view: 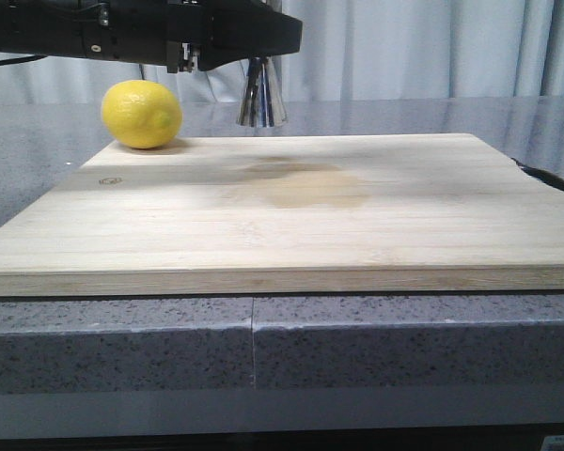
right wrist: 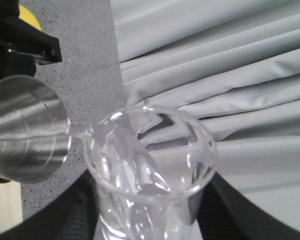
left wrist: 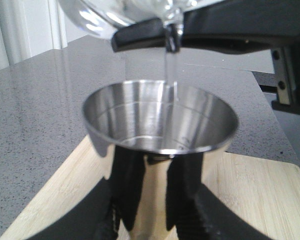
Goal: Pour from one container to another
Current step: 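Tilt the beaker with the right gripper, pouring liquid into the jigger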
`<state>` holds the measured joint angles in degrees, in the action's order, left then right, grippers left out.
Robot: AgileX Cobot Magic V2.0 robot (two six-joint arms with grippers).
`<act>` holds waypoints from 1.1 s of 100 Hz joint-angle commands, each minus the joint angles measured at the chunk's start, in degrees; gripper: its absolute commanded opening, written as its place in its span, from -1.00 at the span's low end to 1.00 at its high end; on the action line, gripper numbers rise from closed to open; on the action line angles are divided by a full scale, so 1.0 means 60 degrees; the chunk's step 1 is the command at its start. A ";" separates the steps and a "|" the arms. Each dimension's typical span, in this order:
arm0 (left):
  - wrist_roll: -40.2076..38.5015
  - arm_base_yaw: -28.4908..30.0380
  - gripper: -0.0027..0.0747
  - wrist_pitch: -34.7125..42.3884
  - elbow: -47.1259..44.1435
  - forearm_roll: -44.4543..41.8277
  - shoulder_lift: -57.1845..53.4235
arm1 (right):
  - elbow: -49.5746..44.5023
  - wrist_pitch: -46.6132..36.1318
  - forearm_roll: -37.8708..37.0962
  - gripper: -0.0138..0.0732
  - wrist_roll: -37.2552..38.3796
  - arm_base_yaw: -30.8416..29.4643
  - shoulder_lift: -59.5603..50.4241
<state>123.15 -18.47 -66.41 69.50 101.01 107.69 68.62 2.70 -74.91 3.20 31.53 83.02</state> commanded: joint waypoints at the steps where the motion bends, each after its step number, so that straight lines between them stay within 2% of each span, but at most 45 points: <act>1: -0.0046 -0.0109 -0.40 -0.1056 0.0298 0.0861 -0.0578 | 0.0359 -0.0239 -0.0340 0.02 -0.0001 0.0012 -0.0333; 110: -0.0046 -0.0109 -0.40 -0.1056 0.0298 0.0861 -0.0578 | 0.0359 -0.0035 -0.2125 0.02 -0.0001 0.0012 -0.0333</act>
<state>123.15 -18.47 -66.41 69.50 100.98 107.69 68.62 2.70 -85.73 3.20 31.53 83.02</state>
